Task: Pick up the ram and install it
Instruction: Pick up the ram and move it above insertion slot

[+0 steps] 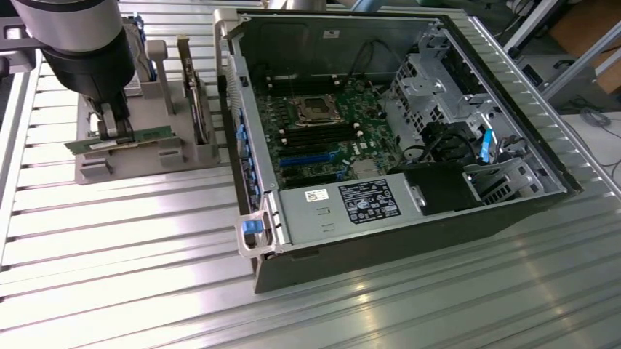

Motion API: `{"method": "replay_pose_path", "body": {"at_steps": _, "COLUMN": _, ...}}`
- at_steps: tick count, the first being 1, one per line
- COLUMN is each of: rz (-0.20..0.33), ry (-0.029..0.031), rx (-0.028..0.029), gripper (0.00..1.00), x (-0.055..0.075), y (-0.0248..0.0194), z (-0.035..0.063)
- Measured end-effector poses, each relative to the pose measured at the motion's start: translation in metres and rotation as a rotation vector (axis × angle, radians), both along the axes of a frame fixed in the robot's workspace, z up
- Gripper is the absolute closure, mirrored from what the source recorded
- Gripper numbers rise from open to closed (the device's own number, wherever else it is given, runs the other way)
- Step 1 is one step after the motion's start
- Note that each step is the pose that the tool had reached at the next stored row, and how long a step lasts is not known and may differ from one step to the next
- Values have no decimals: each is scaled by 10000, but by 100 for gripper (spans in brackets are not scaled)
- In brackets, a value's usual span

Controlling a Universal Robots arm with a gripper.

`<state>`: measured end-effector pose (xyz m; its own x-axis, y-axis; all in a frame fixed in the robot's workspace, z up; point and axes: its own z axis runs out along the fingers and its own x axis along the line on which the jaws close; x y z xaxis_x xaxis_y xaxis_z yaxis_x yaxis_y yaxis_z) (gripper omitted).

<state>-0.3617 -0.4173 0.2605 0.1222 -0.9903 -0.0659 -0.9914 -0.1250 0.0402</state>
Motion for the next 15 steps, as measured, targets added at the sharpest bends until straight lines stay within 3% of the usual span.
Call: {"method": "replay_pose_path", "body": {"at_steps": 15, "rz": 0, "ry": -1, "rx": 1, "gripper": 86, "x": 0, "y": 0, "z": 88}}
